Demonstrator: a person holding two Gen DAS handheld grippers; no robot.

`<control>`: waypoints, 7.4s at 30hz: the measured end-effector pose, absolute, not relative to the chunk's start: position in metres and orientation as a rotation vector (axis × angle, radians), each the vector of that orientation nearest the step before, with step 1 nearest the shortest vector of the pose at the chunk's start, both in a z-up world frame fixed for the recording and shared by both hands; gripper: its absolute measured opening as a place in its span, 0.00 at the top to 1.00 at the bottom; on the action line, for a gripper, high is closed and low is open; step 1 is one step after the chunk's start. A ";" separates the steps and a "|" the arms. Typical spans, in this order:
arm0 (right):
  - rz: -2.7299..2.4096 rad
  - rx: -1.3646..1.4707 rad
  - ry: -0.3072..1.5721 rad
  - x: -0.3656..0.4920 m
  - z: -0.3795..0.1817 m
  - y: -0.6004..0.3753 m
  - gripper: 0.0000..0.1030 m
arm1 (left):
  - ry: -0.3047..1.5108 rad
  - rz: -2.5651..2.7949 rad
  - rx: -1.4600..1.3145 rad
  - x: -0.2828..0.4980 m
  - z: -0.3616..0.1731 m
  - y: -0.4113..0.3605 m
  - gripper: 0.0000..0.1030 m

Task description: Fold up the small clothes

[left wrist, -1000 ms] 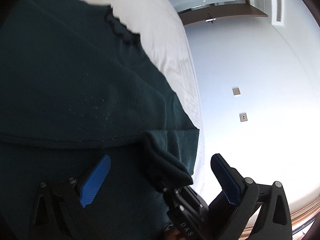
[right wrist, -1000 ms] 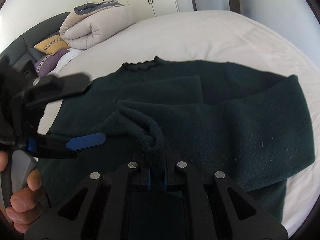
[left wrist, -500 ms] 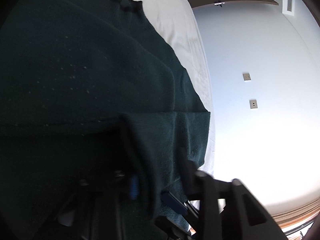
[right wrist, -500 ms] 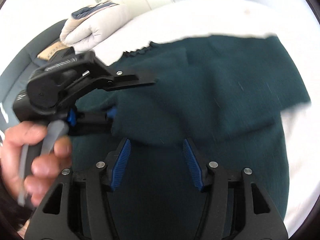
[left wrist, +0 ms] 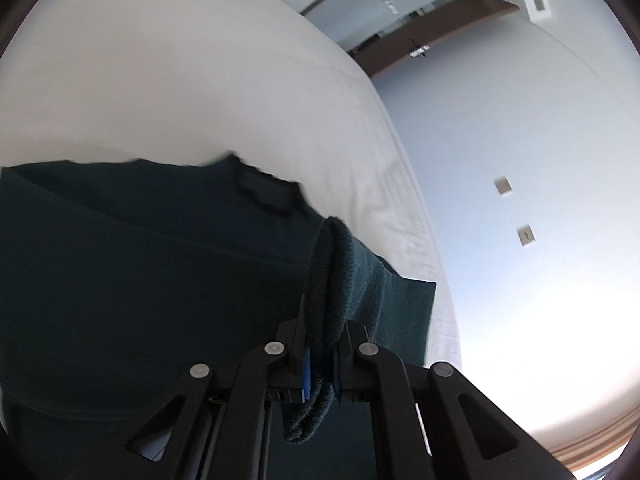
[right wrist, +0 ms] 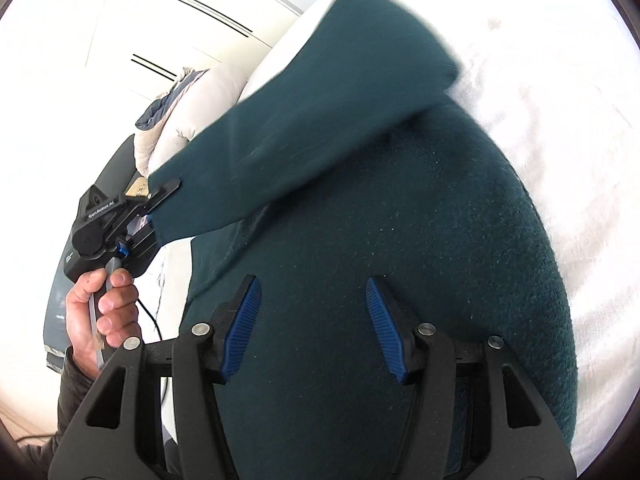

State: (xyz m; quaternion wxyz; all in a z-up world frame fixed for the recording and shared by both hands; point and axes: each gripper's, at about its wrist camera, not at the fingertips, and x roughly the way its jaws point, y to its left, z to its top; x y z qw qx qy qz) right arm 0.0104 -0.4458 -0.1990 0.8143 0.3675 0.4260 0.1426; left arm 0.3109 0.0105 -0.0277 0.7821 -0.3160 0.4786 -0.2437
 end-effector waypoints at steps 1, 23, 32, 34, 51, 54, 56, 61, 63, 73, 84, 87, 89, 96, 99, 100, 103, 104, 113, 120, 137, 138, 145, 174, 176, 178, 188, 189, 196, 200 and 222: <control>0.303 0.775 0.904 0.009 -0.199 -0.446 0.48 | 1.038 -0.501 -0.692 0.312 -0.034 0.024 0.94; 0.289 0.740 0.882 0.009 -0.192 -0.435 0.48 | 1.119 -0.413 -0.743 0.315 -0.101 0.059 0.91; 0.282 0.729 0.882 0.012 -0.189 -0.433 0.48 | 1.115 -0.403 -0.688 0.307 -0.092 0.057 0.91; 0.278 0.724 0.883 0.011 -0.188 -0.433 0.48 | 1.112 -0.393 -0.670 0.307 -0.091 0.057 0.89; 0.378 0.950 0.857 0.142 -0.150 -0.498 0.47 | 0.821 -0.099 -0.265 0.275 -0.011 0.036 0.11; 0.366 1.017 0.925 0.167 -0.175 -0.506 0.47 | 0.841 -0.216 -0.130 0.288 -0.020 -0.005 0.11; 0.345 1.035 0.952 0.175 -0.185 -0.508 0.47 | 0.924 -0.253 -0.091 0.303 -0.043 -0.021 0.15; 0.339 1.048 0.934 0.196 -0.187 -0.519 0.46 | 0.923 -0.256 0.027 0.296 -0.075 -0.044 0.12; 0.342 1.062 0.958 0.212 -0.195 -0.524 0.46 | 0.930 -0.255 0.047 0.299 -0.077 -0.046 0.10; 0.427 1.026 1.038 0.187 -0.194 -0.512 0.46 | 0.928 -0.262 0.044 0.301 -0.079 -0.045 0.07; 0.377 1.048 0.965 0.104 -0.180 -0.517 0.45 | 0.932 -0.269 -0.176 0.208 -0.045 0.011 0.07; 0.376 0.958 0.913 0.052 -0.156 -0.509 0.42 | 0.895 -0.208 -0.275 0.149 -0.043 0.050 0.06; 0.367 0.876 0.924 0.019 -0.147 -0.497 0.42 | 0.906 -0.159 -0.330 0.112 -0.048 0.075 0.06; 0.349 0.750 0.961 -0.080 -0.146 -0.476 0.42 | 0.968 -0.136 -0.471 0.021 -0.070 0.126 0.06; 0.332 0.746 0.950 -0.117 -0.144 -0.487 0.42 | 0.979 -0.161 -0.484 0.003 -0.069 0.127 0.06; 0.329 0.743 0.951 -0.126 -0.143 -0.492 0.42 | 0.984 -0.176 -0.486 0.001 -0.069 0.126 0.06; 0.306 0.727 0.958 -0.149 -0.143 -0.501 0.42 | 1.009 -0.226 -0.517 -0.013 -0.073 0.128 0.07; 0.303 0.730 0.962 -0.156 -0.143 -0.505 0.42 | 1.016 -0.238 -0.524 -0.015 -0.074 0.128 0.08; 0.304 0.762 1.010 -0.182 -0.156 -0.524 0.42 | 1.089 -0.350 -0.534 -0.024 -0.077 0.123 0.11; 0.322 0.771 1.027 -0.183 -0.157 -0.529 0.42 | 1.147 -0.425 -0.498 -0.018 -0.079 0.120 0.20; 0.311 0.772 1.082 -0.185 -0.157 -0.555 0.42 | 1.222 -0.506 -0.636 -0.017 -0.092 0.135 0.48; 0.311 0.771 1.089 -0.185 -0.159 -0.556 0.42 | 1.222 -0.506 -0.637 -0.017 -0.091 0.134 0.49; 0.292 0.769 1.183 -0.183 -0.175 -0.557 0.42 | 1.264 -0.490 -0.597 -0.016 -0.094 0.131 0.85; 0.434 0.729 1.348 -0.169 -0.204 -0.535 0.92 | 1.279 -0.509 -0.561 -0.025 -0.092 0.137 0.94; 0.434 0.739 1.324 -0.170 -0.201 -0.535 0.93 | 1.279 -0.509 -0.563 -0.026 -0.093 0.138 0.94; 0.448 0.750 1.292 -0.170 -0.195 -0.531 0.93 | 1.272 -0.518 -0.575 -0.027 -0.091 0.139 0.95; 0.540 0.812 1.130 -0.146 -0.152 -0.515 0.93 | 1.143 -0.603 -0.728 -0.012 -0.065 0.139 0.95; 0.549 0.824 1.107 -0.142 -0.146 -0.513 0.93 | 1.123 -0.611 -0.741 -0.008 -0.059 0.139 0.95; 0.567 0.902 0.979 -0.093 -0.114 -0.506 0.93 | 0.982 -0.672 -0.813 0.044 -0.015 0.137 0.95; 0.568 0.911 0.947 -0.054 -0.104 -0.497 0.93 | 0.931 -0.669 -0.820 0.081 -0.001 0.134 0.95; 0.366 0.951 0.879 0.205 -0.118 -0.516 0.93 | 0.919 -0.493 -0.898 0.293 -0.025 0.143 0.95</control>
